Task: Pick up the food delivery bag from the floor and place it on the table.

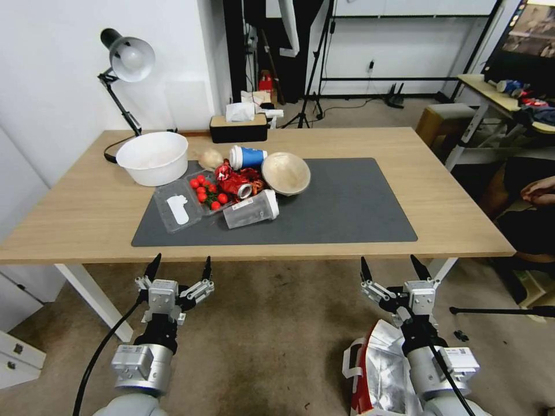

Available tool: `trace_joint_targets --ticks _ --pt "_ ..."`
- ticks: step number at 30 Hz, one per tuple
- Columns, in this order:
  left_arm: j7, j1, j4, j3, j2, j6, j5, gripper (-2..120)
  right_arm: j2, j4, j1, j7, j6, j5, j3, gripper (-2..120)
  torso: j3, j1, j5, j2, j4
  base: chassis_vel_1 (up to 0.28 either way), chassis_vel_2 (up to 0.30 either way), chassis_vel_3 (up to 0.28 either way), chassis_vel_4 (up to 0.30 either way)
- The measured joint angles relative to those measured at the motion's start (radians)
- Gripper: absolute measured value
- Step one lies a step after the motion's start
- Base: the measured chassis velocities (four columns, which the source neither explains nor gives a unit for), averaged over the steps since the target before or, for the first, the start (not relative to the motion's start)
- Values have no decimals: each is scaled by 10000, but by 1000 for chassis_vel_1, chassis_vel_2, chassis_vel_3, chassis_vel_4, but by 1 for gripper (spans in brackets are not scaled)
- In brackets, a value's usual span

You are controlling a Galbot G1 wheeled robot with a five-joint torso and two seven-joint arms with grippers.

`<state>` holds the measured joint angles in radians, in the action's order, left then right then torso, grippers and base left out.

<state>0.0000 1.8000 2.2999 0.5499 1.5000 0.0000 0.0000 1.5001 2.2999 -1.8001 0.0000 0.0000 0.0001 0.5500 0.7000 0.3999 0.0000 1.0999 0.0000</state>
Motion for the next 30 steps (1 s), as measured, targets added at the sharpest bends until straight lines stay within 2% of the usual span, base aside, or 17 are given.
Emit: trace_joint_targets --ticks 10,11,12,13,15,17,20,30 --pt "0 -3 0 0 1 0 -1 100 -15 22 13 -19 12 104 29 100 0 0 5 0 0 0 0 0 0" --pt "-1 -71 -14 16 -21 -8 -31 100 -170 267 284 -81 132 553 456 100 1 0 3 1 -5 0 0 0 0" --pt "8 -152 -59 28 -41 -33 -78 100 -226 392 444 -90 206 694 611 100 -2 0 -11 1 8 0 0 0 0" --pt "8 -152 -59 28 -41 -33 -78 100 -226 392 444 -90 206 694 611 100 -2 0 -11 1 8 0 0 0 0" --pt "64 -974 -454 245 -268 -328 -500 99 -297 483 734 -120 249 974 790 100 0 1 7 0 1 0 0 0 0" --pt "93 -1287 -602 318 -351 -441 -657 99 -310 484 783 -120 253 1026 806 100 0 1 -1 0 3 0 0 0 0" --pt "153 -2536 -1199 620 -740 -883 -1350 99 -308 484 844 -119 252 1124 801 100 0 1 -1 1 -6 0 0 0 0" --pt "364 -2662 -1626 750 -834 -1701 -1736 99 -187 547 806 -276 368 1121 786 100 1 1 -1 0 1 0 0 0 0"
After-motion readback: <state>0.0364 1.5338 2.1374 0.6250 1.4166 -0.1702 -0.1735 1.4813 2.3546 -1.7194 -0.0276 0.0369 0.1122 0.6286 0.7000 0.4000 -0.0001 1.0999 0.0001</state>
